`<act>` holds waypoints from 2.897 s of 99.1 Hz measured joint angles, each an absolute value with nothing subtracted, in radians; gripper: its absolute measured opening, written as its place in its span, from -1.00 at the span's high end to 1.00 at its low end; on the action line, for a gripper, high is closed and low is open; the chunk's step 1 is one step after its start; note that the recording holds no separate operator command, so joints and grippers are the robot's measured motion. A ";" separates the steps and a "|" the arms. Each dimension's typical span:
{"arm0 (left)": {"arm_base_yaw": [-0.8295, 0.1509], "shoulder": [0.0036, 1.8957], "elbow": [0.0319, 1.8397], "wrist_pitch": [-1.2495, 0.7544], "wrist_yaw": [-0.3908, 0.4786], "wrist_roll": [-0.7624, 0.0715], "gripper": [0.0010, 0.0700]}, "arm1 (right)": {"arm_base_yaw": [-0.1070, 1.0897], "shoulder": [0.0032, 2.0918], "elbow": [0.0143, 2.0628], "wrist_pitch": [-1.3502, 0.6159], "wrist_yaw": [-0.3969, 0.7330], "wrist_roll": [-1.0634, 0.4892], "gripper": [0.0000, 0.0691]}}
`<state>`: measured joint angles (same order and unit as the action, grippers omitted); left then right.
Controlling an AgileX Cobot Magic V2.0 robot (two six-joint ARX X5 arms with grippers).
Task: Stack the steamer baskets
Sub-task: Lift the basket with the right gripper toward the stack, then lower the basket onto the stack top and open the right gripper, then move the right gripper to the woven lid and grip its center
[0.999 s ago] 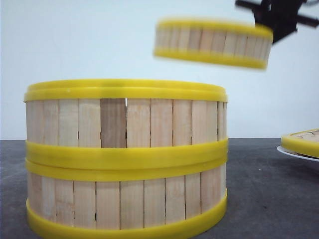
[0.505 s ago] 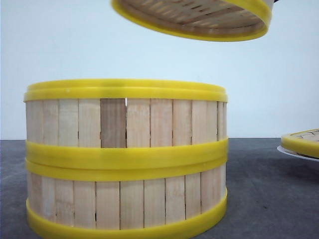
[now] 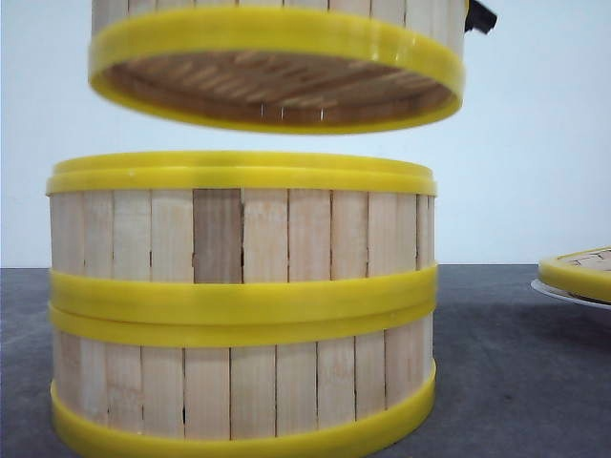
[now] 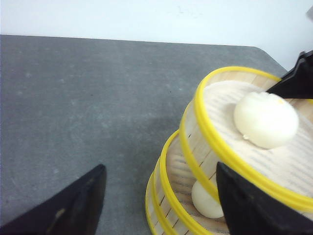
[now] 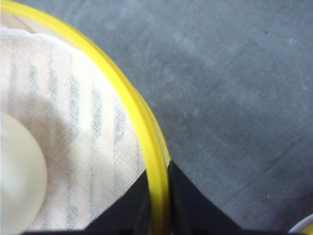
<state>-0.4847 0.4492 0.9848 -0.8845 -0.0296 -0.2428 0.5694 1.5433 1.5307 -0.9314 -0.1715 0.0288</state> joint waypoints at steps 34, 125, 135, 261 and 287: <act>-0.485 0.449 0.985 -0.915 -0.029 -0.231 -0.22 | 0.598 1.583 1.531 -0.915 -0.166 0.029 0.93; -0.485 0.449 0.985 -0.939 -0.028 -0.228 -0.22 | 0.632 1.646 1.531 -0.914 -0.138 0.030 0.93; -0.485 0.449 0.985 -0.939 -0.029 -0.229 -0.22 | 0.633 1.646 1.531 -0.923 -0.138 0.030 0.93; -0.485 0.449 0.985 -0.938 -0.028 -0.228 -0.22 | 0.607 1.423 1.531 -0.863 0.024 0.023 0.26; -0.485 0.449 0.985 -0.934 -0.029 -0.228 -0.22 | 0.602 1.217 1.531 -0.869 0.189 0.027 0.26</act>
<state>-0.4847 0.4492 0.9848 -0.9344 -0.0288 -0.2279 0.6022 1.2167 1.5307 -0.8688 0.1894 0.0273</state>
